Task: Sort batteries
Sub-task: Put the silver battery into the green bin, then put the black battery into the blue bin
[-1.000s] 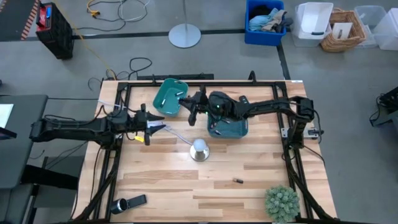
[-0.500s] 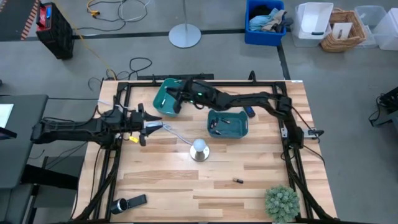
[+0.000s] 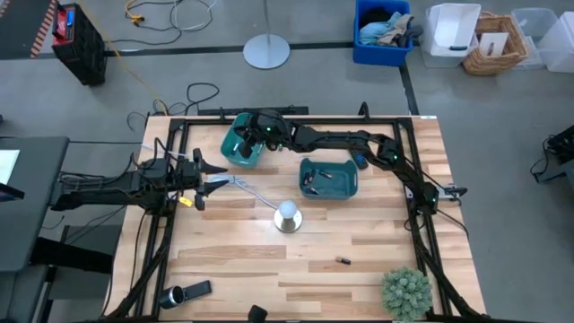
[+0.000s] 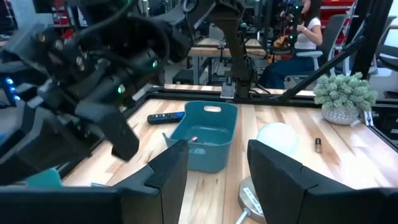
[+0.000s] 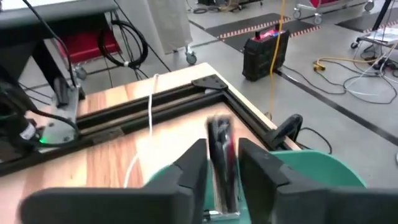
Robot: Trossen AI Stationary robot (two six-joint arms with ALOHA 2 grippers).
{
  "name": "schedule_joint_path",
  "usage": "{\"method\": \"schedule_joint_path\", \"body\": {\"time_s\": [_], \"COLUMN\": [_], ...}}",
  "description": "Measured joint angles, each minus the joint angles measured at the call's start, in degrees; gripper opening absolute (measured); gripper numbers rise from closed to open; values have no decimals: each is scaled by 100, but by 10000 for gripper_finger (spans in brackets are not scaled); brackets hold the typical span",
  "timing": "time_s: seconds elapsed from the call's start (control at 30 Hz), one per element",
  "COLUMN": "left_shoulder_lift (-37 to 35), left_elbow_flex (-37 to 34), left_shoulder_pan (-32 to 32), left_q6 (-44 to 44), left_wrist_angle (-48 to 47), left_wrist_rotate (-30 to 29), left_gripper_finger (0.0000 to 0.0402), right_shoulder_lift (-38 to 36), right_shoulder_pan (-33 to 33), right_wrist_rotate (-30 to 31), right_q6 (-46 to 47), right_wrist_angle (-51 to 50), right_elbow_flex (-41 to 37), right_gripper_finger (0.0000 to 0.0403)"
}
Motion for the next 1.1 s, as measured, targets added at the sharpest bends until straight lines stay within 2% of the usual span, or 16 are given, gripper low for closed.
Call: {"method": "schedule_joint_path", "body": {"time_s": [0.23, 0.33, 0.47, 0.6, 0.83, 0.97, 1.1], "left_shoulder_lift": [5, 5, 5, 9, 184, 755, 1574], "left_elbow_flex": [0, 0, 0, 0, 0, 0, 0], "left_shoulder_pan": [11, 11, 11, 13, 15, 11, -30], "left_q6": [22, 22, 47, 66, 86, 87, 90], "left_wrist_angle": [-127, -135, -161, -216, -269, 27, 844], "left_wrist_rotate": [-107, -115, -123, -127, -162, -153, 153], "left_gripper_finger": [162, 162, 162, 163, 163, 163, 163], "right_shoulder_lift": [-132, -237, -590, -1240, -2968, -3927, -4802], "right_shoulder_pan": [-42, -23, 22, 82, 372, 721, 1213], "right_wrist_rotate": [2, 4, 220, 334, 634, 1059, 1675], "right_q6": [-132, -188, -252, -289, -320, -372, -555], "right_wrist_angle": [-239, -309, -383, 474, 2117, 2562, 2572], "right_elbow_flex": [2, -4, -330, -1306, -3849, -5054, -5856], "right_gripper_finger": [184, 197, 191, 171, 151, 151, 150]}}
